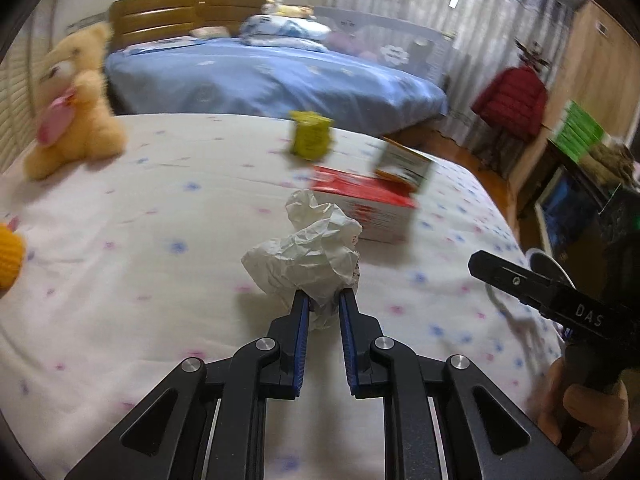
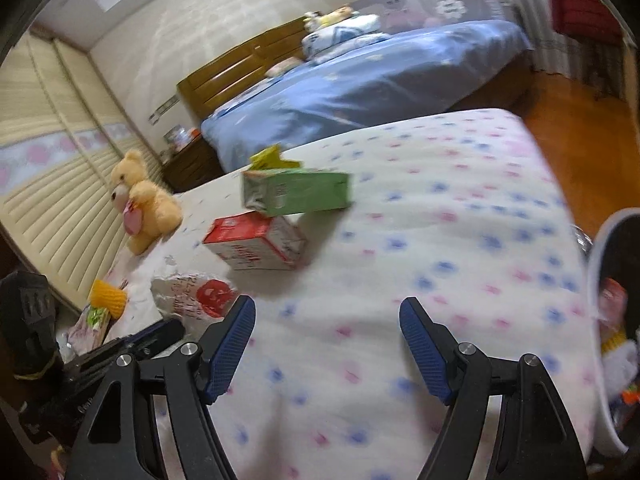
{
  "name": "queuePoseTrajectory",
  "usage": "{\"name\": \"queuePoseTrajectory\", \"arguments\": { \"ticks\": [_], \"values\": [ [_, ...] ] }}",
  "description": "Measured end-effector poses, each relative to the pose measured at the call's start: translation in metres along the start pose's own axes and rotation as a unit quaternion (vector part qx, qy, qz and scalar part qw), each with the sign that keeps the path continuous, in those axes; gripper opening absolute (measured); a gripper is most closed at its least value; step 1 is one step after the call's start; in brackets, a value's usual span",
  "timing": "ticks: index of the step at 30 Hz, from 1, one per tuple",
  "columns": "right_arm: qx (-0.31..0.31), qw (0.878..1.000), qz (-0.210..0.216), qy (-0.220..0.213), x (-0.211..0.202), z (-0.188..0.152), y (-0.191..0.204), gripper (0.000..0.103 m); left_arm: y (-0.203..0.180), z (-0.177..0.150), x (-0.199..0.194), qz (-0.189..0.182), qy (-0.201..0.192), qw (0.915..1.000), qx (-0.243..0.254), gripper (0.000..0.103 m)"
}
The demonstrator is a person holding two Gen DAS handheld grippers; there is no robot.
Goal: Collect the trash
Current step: 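Grasp the white crumpled tissue with the left tool while the right tool grasps the red milk carton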
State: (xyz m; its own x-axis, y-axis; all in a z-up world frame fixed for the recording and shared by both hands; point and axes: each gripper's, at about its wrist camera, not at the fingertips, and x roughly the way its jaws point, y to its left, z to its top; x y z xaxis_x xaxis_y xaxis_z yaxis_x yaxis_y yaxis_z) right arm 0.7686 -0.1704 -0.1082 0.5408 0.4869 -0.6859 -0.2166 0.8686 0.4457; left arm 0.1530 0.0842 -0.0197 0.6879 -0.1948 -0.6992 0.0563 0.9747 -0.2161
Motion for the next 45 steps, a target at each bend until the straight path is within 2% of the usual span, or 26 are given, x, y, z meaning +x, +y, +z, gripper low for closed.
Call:
{"name": "queuePoseTrajectory", "arguments": {
  "ticks": [4,13,15,17,19,23,28,32,33,35,36,41,45],
  "values": [
    [-0.03,0.999,0.023,0.017,0.027,0.013,0.019,0.076,0.031,0.004,0.0,0.022,-0.001,0.9993,-0.031,0.014],
    [-0.087,0.994,0.041,0.047,0.073,0.038,0.043,0.075,0.039,0.002,0.001,0.021,0.002,0.9989,-0.043,0.014],
    [-0.095,0.992,0.053,0.058,0.072,0.035,0.051,0.072,0.045,0.001,-0.001,0.021,0.0,0.9987,-0.046,0.014],
    [-0.107,0.989,0.071,0.069,0.065,0.025,0.059,0.059,0.049,0.001,-0.002,0.019,0.0,0.9986,-0.049,0.014],
    [-0.122,0.986,0.084,0.074,0.058,0.015,0.066,0.058,0.051,-0.001,-0.004,0.017,0.001,0.9986,-0.05,0.014],
    [-0.154,0.986,0.04,0.053,0.052,0.008,0.069,0.06,0.056,-0.002,-0.003,0.014,0.003,0.9986,-0.05,0.014],
    [-0.16,0.984,0.03,0.065,0.073,0.023,0.07,0.066,0.057,-0.002,-0.002,0.013,0.004,0.9986,-0.052,0.014],
    [-0.167,0.983,0.03,0.07,0.086,0.028,0.076,0.065,0.055,-0.003,-0.002,0.012,0.005,0.9985,-0.052,0.014],
    [-0.168,0.983,0.029,0.071,0.087,0.028,0.078,0.064,0.054,-0.002,-0.002,0.01,0.006,0.9986,-0.052,0.014],
    [-0.174,0.982,0.021,0.069,0.085,0.024,0.081,0.039,0.052,-0.003,-0.002,0.008,0.007,0.9987,-0.05,0.014],
    [-0.174,0.982,0.018,0.071,0.083,0.022,0.081,0.036,0.051,-0.003,-0.002,0.006,0.007,0.9988,-0.049,0.014],
    [-0.16,0.985,0.004,0.06,0.059,0.008,0.075,0.033,0.042,-0.004,-0.004,-0.008,0.008,0.999,-0.044,0.014],
    [-0.121,0.992,-0.003,0.041,0.026,-0.004,0.056,0.033,0.026,-0.007,-0.006,-0.023,0.009,0.9991,-0.033,0.014]
  ]
}}
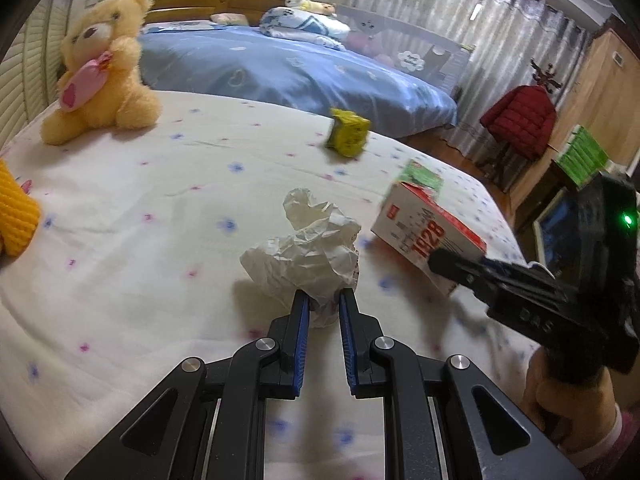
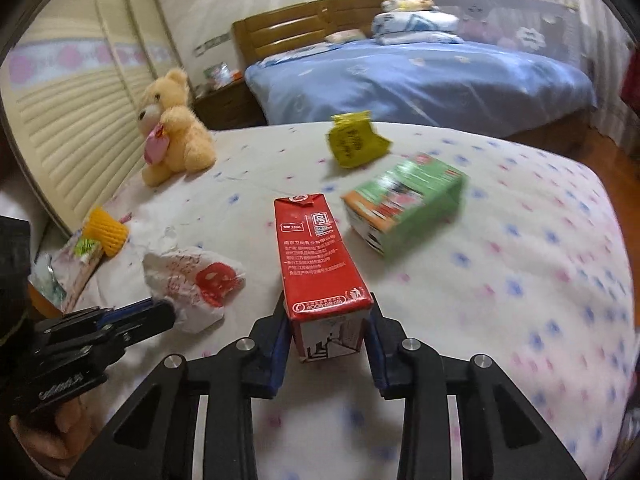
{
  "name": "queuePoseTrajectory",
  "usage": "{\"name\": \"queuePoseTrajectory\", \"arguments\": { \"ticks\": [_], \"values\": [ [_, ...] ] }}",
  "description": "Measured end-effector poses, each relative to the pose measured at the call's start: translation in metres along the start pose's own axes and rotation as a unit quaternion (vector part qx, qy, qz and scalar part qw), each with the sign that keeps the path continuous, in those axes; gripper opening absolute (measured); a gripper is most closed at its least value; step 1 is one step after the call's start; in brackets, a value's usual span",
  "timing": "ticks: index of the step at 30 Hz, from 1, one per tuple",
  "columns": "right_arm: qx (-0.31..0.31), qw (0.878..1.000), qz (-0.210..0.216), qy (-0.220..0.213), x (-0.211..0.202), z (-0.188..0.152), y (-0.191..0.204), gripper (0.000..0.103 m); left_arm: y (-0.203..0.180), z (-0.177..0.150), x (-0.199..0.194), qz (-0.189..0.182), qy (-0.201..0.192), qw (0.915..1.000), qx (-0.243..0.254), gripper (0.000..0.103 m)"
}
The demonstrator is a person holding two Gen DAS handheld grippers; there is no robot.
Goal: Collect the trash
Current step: 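Grasp the white crumpled tissue with the left tool while the right tool grasps the red milk carton, then carry the tissue and red carton over the trash bin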
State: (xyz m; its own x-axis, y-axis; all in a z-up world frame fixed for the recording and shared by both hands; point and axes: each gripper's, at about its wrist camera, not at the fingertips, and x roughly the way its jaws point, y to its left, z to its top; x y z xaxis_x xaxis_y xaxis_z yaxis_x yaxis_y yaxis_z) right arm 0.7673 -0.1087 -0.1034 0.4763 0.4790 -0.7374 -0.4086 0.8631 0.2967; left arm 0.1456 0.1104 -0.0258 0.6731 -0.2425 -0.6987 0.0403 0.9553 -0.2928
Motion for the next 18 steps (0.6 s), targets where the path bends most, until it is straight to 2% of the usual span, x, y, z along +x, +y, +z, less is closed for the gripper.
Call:
{"name": "queuePoseTrajectory", "arguments": {
  "ticks": [9,18],
  "values": [
    [0.066,0.997,-0.027,-0.042,-0.063,-0.033,-0.036,0.033,-0.05,-0.012,0.002,-0.034,0.013,0.9982,0.047,0.014],
    [0.104,0.991,-0.058,-0.065,-0.103,-0.059,-0.068,0.033,-0.094,-0.021,0.005,-0.058,0.022,0.994,0.09,0.014]
  ]
}}
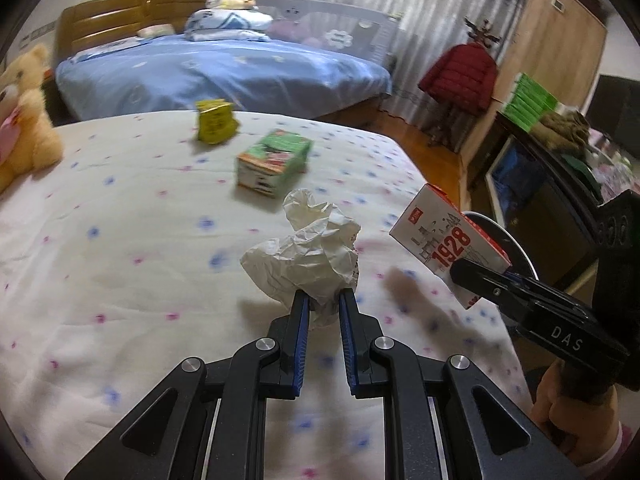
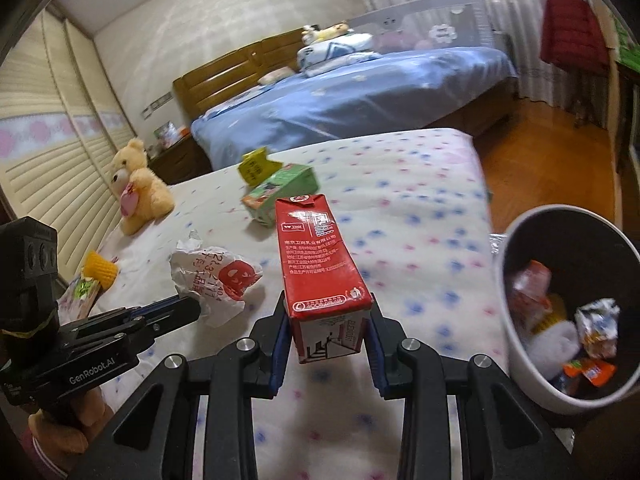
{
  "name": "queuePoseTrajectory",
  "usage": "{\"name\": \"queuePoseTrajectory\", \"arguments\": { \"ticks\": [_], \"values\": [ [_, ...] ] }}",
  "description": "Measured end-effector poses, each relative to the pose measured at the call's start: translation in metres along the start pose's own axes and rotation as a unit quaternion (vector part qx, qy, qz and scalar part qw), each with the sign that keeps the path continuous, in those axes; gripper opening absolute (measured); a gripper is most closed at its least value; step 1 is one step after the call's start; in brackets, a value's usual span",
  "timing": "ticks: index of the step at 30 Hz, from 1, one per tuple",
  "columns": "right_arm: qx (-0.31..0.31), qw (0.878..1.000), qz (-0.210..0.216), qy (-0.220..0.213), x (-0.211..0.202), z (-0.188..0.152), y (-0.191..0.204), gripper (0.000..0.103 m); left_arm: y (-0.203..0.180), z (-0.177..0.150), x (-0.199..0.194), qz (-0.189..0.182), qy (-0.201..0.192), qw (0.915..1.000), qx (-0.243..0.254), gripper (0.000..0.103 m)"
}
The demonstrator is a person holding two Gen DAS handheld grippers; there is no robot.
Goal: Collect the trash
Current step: 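Carry the tissue and red carton over the trash bin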
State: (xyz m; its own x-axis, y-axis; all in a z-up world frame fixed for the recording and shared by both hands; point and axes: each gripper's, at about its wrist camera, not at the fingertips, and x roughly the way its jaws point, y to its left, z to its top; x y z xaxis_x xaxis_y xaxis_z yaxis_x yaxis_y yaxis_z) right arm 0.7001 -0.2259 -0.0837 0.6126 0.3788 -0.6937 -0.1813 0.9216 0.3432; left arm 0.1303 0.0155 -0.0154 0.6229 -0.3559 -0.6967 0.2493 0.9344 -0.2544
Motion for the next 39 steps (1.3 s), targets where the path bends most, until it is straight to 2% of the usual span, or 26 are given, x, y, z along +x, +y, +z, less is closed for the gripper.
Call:
{"name": "queuePoseTrajectory", "arguments": {
  "ticks": [12,39],
  "values": [
    [0.041,0.998,-0.028,-0.025,-0.036,-0.013,-0.039,0.033,-0.054,0.002,0.012,-0.026,0.003,0.9984,0.05,0.014],
    [0.099,0.99,-0.082,-0.051,-0.084,-0.028,-0.107,0.033,-0.123,0.011,0.047,-0.058,0.023,0.9929,0.101,0.014]
  ]
}}
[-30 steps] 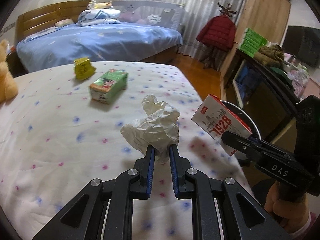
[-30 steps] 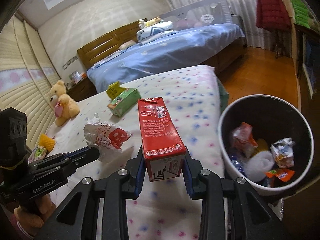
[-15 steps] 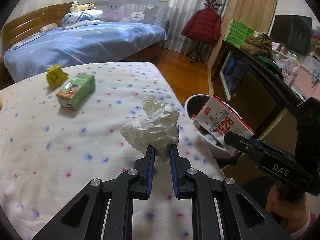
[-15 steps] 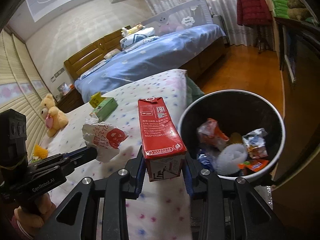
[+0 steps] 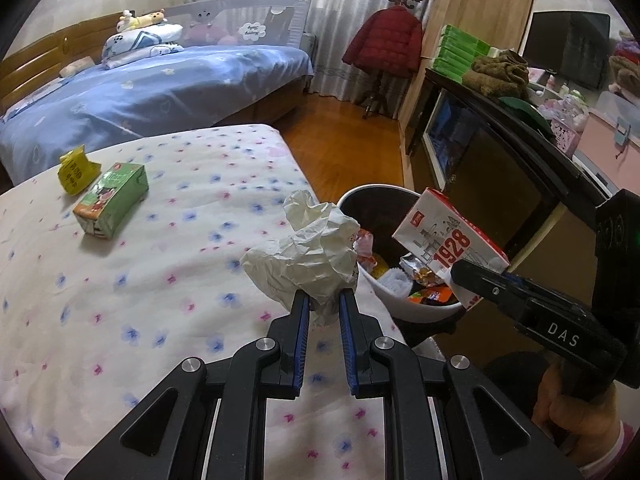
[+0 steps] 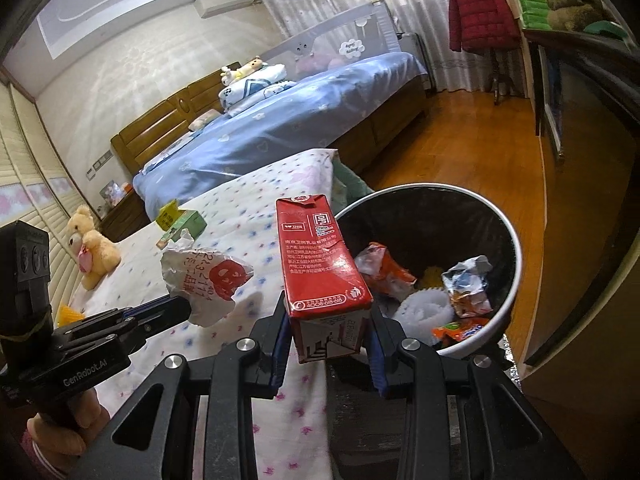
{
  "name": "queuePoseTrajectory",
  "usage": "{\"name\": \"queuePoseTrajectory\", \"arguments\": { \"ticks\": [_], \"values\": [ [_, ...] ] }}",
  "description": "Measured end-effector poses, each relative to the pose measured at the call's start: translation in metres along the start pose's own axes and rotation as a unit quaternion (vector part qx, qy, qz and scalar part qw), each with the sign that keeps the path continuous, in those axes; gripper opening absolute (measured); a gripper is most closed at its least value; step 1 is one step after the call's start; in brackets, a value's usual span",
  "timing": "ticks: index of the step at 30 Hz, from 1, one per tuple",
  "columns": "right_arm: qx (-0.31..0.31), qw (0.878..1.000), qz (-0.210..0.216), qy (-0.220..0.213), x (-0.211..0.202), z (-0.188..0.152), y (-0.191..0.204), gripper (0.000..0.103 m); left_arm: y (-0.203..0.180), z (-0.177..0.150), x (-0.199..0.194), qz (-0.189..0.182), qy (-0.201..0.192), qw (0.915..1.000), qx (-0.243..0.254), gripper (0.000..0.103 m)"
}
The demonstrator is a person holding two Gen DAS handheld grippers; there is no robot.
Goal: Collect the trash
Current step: 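Carry the tissue and red carton over the trash bin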
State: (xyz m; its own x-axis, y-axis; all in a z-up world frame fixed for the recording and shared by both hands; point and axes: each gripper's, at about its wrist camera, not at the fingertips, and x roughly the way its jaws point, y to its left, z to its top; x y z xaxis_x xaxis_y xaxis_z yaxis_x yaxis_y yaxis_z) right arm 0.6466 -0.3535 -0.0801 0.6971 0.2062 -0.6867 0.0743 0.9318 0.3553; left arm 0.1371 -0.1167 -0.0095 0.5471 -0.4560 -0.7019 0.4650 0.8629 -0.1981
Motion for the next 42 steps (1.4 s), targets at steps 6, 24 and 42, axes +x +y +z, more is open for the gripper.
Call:
{"name": "queuePoseTrajectory", "arguments": {
  "ticks": [6,24,42],
  "values": [
    [0.005,1.0,-0.009,-0.004,-0.002,0.002,-0.007,0.033,-0.006,0.004,0.006,-0.002,0.0,1.0,0.007,0.014],
    [0.022,0.999,-0.032,-0.003,-0.001,0.006,-0.03,0.033,-0.022,0.017,0.021,-0.009,0.002,0.9998,0.02,0.014],
    [0.029,0.998,-0.056,0.007,0.008,0.016,-0.052,0.033,-0.042,0.034,0.053,-0.028,0.017,0.9988,0.036,0.014]
  ]
}}
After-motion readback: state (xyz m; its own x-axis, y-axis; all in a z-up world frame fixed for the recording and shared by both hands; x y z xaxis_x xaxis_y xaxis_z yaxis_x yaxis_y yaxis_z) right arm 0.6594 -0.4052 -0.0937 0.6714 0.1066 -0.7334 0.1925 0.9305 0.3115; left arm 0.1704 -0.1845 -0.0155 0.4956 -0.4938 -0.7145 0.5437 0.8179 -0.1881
